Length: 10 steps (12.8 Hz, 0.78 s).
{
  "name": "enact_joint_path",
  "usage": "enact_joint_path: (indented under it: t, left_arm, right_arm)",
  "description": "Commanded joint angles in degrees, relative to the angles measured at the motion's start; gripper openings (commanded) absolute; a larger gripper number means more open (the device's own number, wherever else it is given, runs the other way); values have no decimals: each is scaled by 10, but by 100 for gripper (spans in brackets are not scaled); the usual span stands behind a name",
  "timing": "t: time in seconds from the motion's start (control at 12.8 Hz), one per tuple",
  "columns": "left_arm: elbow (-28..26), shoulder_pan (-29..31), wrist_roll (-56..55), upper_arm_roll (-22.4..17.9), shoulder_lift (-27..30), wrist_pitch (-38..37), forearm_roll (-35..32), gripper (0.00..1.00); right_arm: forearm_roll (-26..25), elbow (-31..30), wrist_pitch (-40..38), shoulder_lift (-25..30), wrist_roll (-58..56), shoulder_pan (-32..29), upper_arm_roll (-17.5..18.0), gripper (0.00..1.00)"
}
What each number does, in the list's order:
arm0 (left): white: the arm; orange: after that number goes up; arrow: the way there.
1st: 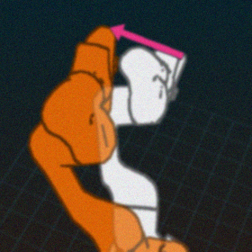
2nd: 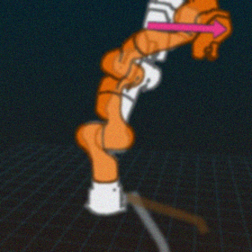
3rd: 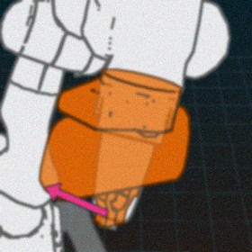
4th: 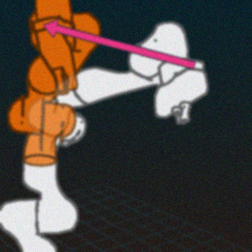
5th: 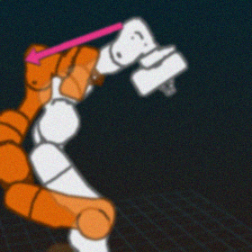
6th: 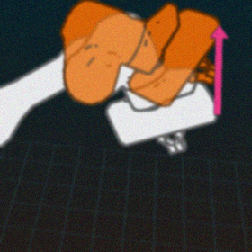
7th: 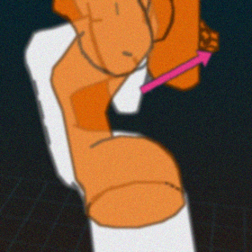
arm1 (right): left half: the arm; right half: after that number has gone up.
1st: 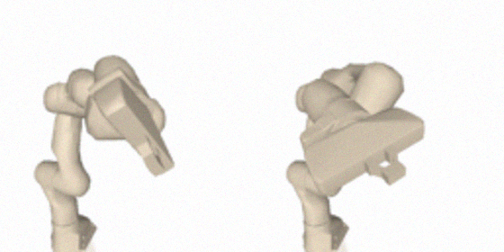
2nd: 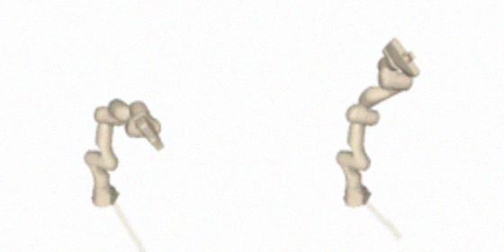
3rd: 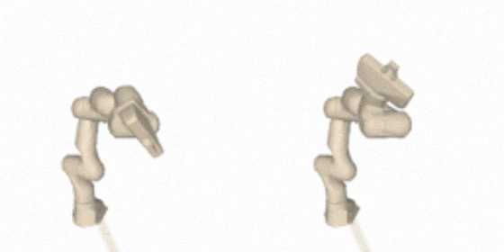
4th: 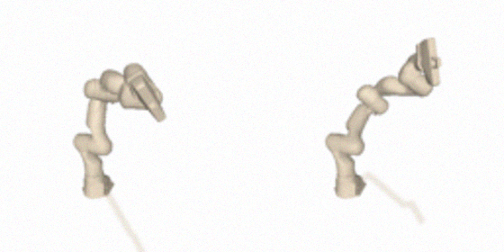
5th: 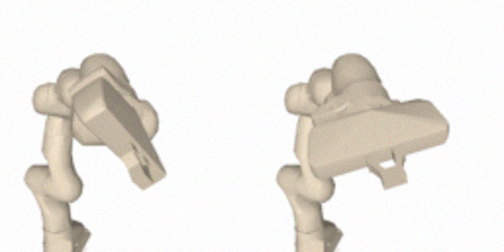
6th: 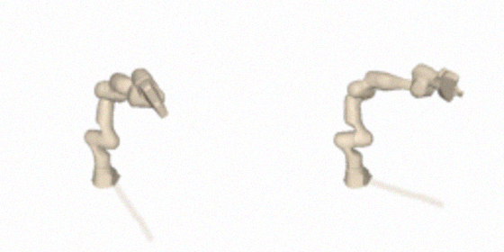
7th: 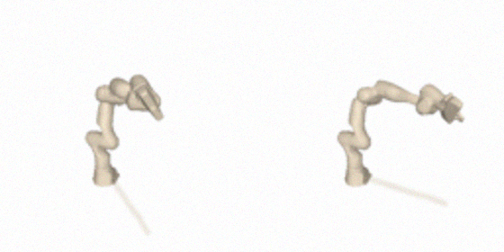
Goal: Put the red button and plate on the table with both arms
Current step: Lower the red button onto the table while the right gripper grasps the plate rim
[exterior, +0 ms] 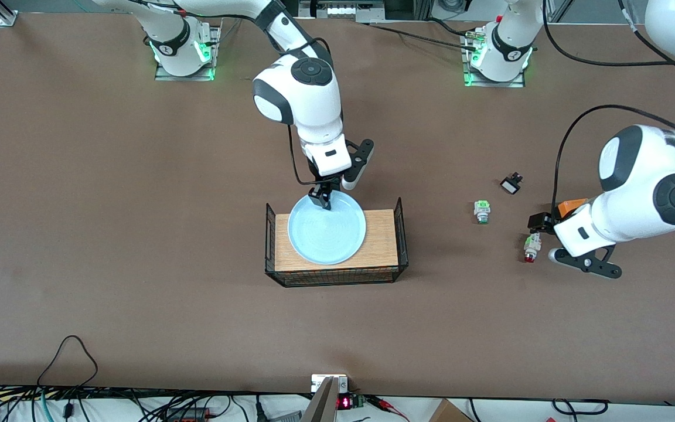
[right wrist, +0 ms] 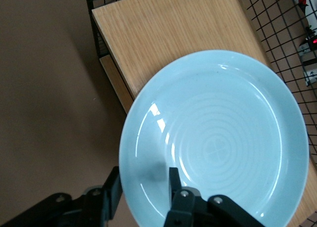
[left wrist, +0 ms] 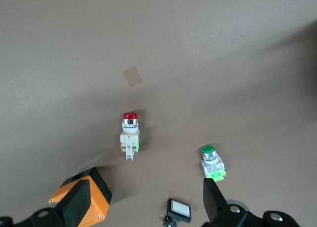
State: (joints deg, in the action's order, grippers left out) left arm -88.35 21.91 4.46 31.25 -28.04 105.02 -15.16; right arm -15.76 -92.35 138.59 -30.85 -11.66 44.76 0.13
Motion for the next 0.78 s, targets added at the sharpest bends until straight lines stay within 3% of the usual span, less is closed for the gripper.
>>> enact_joint_path:
  t: [0.0,0.08,0.47,0.7]
  left_arm:
    - [31,-11,-20,3,-4,-37,7,100]
    - [44,-13,-23,9,0,-52,8,100]
    - [136,-13,-103,75,3,-172,8,100]
    - [172,-8,-106,86,12,-233,9,100]
  right_arm:
    - [-9,11,6,-6,-6,0,-2,4]
    - [-9,11,9,-6,-6,1,-2,0]
    - [-5,51,-24,3,-6,6,0,0]
    - [27,69,-52,40,-2,6,12,0]
